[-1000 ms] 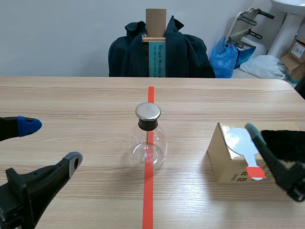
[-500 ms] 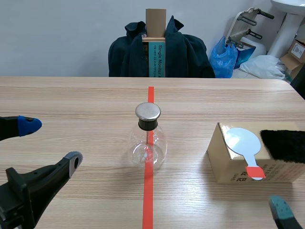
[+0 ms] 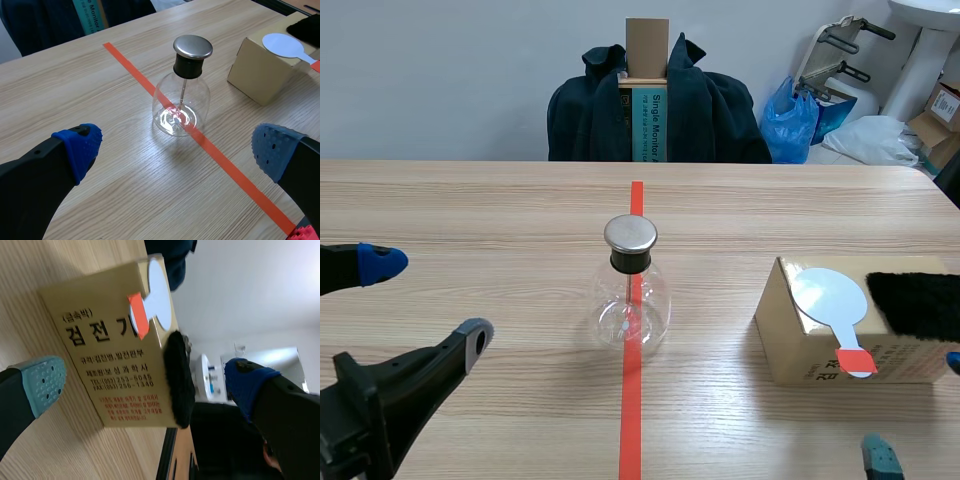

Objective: Do the electroscope experiment.
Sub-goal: 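Pick up the white charging plate, then bring the plate to the electroscope and point at the metal foil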

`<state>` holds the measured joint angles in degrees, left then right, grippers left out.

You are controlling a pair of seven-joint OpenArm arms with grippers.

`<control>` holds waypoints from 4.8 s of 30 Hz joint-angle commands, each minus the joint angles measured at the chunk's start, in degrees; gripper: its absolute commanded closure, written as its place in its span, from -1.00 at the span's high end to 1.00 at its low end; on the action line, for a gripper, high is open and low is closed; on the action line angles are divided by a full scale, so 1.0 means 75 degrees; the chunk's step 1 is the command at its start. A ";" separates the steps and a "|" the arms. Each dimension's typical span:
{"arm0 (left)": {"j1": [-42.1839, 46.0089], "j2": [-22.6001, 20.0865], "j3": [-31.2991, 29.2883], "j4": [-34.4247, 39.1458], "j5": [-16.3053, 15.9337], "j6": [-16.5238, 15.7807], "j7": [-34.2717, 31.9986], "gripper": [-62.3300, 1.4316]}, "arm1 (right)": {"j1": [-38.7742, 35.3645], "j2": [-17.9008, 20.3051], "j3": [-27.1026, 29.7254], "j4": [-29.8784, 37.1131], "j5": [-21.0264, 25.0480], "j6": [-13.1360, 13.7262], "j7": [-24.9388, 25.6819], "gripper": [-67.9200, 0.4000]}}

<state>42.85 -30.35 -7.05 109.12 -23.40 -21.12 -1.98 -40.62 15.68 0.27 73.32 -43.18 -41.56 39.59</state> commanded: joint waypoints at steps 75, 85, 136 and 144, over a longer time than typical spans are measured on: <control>-0.0023 -0.0017 0.0006 0.0157 0.0061 0.0055 -0.0154 0.55 | 0.0254 0.0152 0.0143 0.3526 -0.0466 -0.0440 -0.2264 -0.97; -0.0023 -0.0044 0.0006 0.0154 0.0187 0.0181 -0.0149 -0.68 | 0.0233 0.0152 0.1090 0.5893 -0.0245 -0.0440 -0.2267 -0.97; -0.6499 0.1090 0.4983 -0.8107 0.1093 -0.0560 -0.3369 -0.83 | 0.5077 -0.0399 0.0003 0.2719 -0.0076 0.0396 -0.1751 -0.97; -0.6499 0.1163 0.4980 -0.8107 0.1247 -0.0612 -0.3544 -0.83 | 0.4940 -0.0312 -0.1696 0.2495 -0.0723 0.0405 -0.2841 -0.97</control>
<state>-5.58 -21.91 30.63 46.98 -13.85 -25.39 -27.66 -3.44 12.25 -12.99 91.26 -48.51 -38.13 18.57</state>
